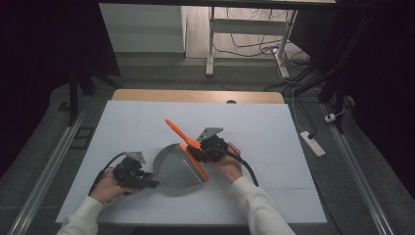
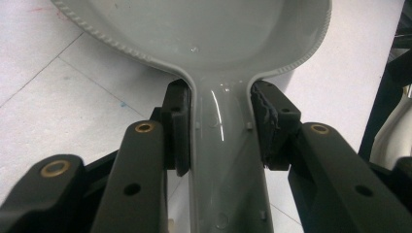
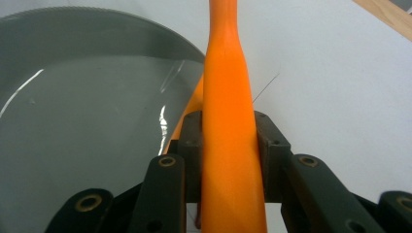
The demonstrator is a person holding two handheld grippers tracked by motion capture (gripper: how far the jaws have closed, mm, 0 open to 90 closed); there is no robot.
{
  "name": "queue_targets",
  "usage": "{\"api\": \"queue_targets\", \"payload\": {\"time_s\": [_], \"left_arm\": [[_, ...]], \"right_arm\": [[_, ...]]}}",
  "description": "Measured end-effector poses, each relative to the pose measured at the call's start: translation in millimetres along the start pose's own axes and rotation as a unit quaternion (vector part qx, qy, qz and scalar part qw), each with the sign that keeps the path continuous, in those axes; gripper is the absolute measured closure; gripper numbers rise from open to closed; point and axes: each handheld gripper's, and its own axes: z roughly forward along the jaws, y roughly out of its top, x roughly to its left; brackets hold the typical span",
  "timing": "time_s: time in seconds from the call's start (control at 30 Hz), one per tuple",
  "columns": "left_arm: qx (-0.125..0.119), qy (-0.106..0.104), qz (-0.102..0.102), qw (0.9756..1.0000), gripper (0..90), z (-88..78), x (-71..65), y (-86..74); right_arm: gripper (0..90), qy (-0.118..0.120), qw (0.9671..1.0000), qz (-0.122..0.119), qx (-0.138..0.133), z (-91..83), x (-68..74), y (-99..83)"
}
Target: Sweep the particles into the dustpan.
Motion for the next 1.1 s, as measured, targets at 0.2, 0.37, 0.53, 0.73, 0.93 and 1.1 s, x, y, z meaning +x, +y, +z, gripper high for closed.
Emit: {"api": "queue_targets", "payload": {"time_s": [0.2, 0.37, 0.53, 0.73, 0.93, 1.1], "left_arm": [[0.0, -0.001, 0.0, 1.0, 61.9, 0.1, 0.2, -0.1], [0.001, -0.001, 0.0, 1.0, 61.9, 0.1, -0.1, -0.2], [0.001, -0.001, 0.0, 1.0, 61.9, 0.0, -0.1, -0.3], [0.001, -0.001, -0.001, 1.0, 61.9, 0.1, -0.1, -0.4], [0.0, 0.0, 0.0, 1.0, 61.9, -0.1, -0.2, -0.3], [0.001, 0.0, 0.0, 1.0, 61.9, -0.5, -0.3, -0.3]], "right_arm": [[70.0, 0.006, 1.0, 0.002, -0.002, 0.8, 3.5, 1.1], [70.0, 0.007, 1.0, -0.003, -0.002, 1.4, 7.9, 2.7], [70.0, 0.008, 0.9999, -0.007, -0.004, 1.4, 11.7, 4.3], [70.0, 0.033, 0.9993, -0.008, -0.015, -0.5, 18.4, 8.7], [70.2, 0.079, 0.9963, -0.021, -0.023, -0.2, 32.3, 16.0], [70.2, 0.062, 0.9969, -0.007, -0.048, -14.3, 26.1, 19.4]]}}
